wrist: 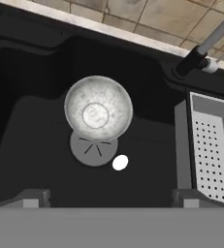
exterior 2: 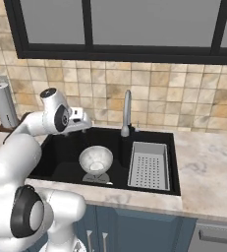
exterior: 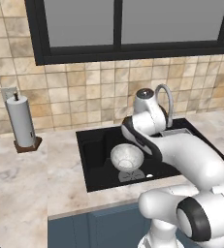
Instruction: Pick the kettle and bowl and place them in the sink. Then turn on the water.
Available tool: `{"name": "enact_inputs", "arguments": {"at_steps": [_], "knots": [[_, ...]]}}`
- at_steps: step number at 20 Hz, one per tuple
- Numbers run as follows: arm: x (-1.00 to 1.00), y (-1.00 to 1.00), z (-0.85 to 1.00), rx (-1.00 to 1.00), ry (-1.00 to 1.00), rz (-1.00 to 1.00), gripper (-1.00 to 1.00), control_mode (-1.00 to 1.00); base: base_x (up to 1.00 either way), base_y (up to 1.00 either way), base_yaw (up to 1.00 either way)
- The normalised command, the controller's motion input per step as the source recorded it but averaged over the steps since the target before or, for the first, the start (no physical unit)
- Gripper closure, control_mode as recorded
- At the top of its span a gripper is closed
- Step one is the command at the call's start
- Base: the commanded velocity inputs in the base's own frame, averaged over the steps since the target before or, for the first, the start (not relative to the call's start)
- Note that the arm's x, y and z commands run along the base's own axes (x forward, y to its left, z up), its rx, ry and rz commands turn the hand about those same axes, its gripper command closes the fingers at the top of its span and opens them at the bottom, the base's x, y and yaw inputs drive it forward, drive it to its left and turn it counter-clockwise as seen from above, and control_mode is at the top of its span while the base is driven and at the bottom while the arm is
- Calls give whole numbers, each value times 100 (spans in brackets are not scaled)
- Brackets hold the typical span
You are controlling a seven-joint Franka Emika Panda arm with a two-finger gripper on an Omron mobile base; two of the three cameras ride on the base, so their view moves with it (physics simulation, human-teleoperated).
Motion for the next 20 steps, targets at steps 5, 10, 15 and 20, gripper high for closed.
{"name": "enact_inputs", "arguments": {"at_steps": [5,10,15,20], "knots": [[-43,-25,63,8,0,-14,-100,-100,0,0,0],[-41,-35,56,12,0,-12,-100,-100,0,0,0],[-44,-35,32,13,0,-10,-100,-100,0,0,0],[-39,-15,8,1,0,-4,-100,-100,0,0,0]]}}
